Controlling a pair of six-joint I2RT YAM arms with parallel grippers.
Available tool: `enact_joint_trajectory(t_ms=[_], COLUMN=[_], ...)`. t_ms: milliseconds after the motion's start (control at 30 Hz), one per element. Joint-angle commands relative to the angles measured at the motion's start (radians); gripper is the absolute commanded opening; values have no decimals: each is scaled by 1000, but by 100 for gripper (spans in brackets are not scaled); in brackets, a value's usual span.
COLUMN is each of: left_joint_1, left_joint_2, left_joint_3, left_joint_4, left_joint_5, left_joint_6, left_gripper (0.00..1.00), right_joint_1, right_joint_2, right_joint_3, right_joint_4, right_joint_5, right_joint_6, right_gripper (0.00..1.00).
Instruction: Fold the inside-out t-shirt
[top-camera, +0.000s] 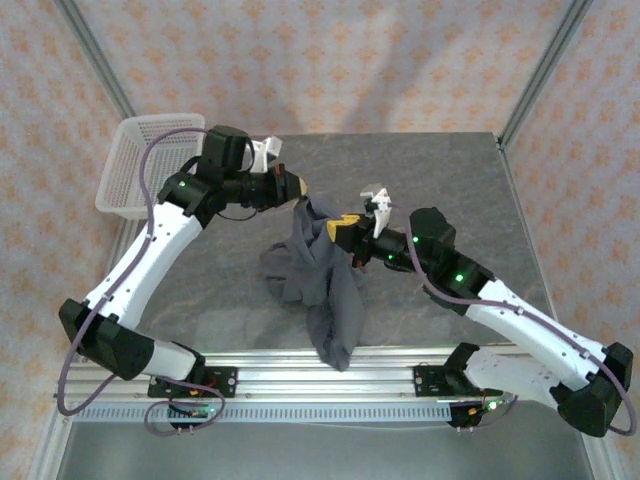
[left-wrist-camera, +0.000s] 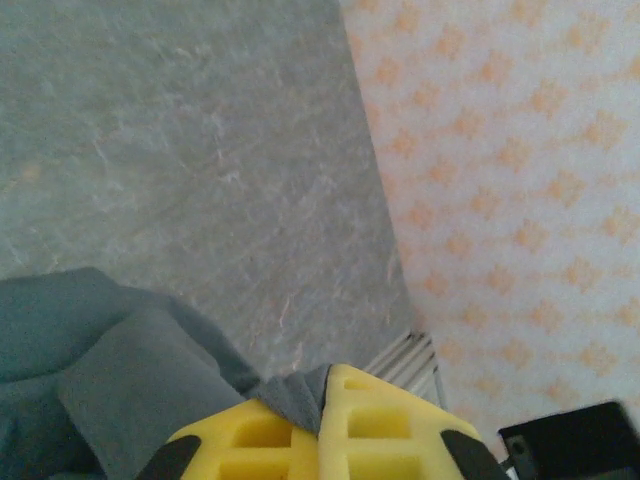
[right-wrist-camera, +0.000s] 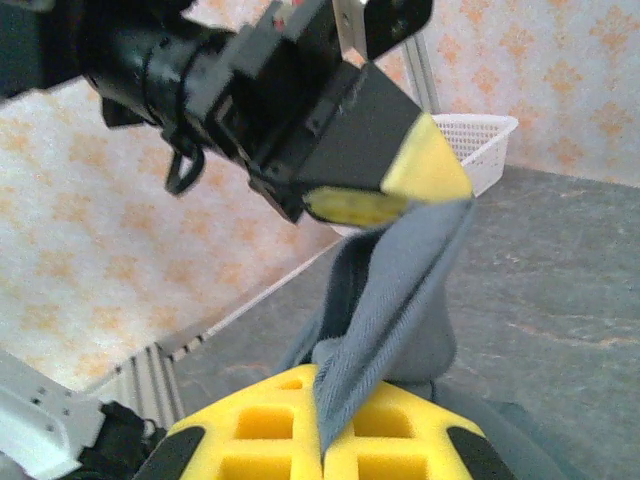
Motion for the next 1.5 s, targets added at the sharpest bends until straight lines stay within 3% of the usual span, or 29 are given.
enact_joint_trajectory(t_ms=[0, 67, 167, 267, 367, 500, 633, 800, 867, 1067, 1100, 1167, 1200, 1267, 1333, 1367, 1400, 1467], left_joint_1=[34, 48, 76, 56, -56, -151, -159, -189, -204, -205, -207, -202, -194, -142, -73, -59, -56, -61], left_joint_2=[12, -29, -125, -212, -245, -182, -73, 57, 73, 59, 57, 53, 43, -17, -116, -148, -166, -151], left_joint_3=[-24, -8, 11, -22, -73, -63, -22, 94, 107, 50, 38, 25, 20, -38, -147, -167, -147, -40], left_joint_4=[50, -10, -122, -133, -79, -58, -25, 20, 4, -72, -85, -115, -117, 17, 368, 486, 535, 472], left_joint_5=[-61, -112, -202, -180, -156, -210, -249, -98, -95, -184, -203, -231, -233, -129, -7, -7, -17, -10], left_joint_6=[39, 66, 130, 78, -13, -51, -26, 38, 61, 105, 106, 110, 100, -35, -313, -398, -435, -423], left_gripper=[33, 45, 53, 53, 52, 52, 53, 48, 48, 34, 28, 0, 0, 0, 0, 0, 0, 0], right_joint_1=[-36, -82, -119, -136, -144, -145, -146, -145, -144, -145, -145, -145, -146, -146, -147, -150, -151, -151], right_joint_2=[-73, -77, -71, -51, -26, -3, -7, -20, -24, -28, -31, -43, -53, -86, -133, -152, -159, -142], right_joint_3=[-11, -24, -34, -23, -2, 19, 14, 19, 15, 7, 7, 7, 6, -13, -90, -155, -207, -282], right_joint_4=[121, 120, 132, 117, 108, 102, 115, 70, 61, 76, 79, 69, 47, -2, -28, -13, 12, 49], right_joint_5=[-69, -42, -20, -21, -59, -102, -110, -100, -94, -87, -83, -62, -34, 54, 163, 193, 204, 188], right_joint_6=[81, 77, 79, 70, 61, 66, 87, 72, 67, 79, 80, 78, 71, 51, 19, -3, -10, 14], right_gripper=[0, 0, 0, 0, 0, 0, 0, 0, 0, 0, 0, 0, 0, 0, 0, 0, 0, 0])
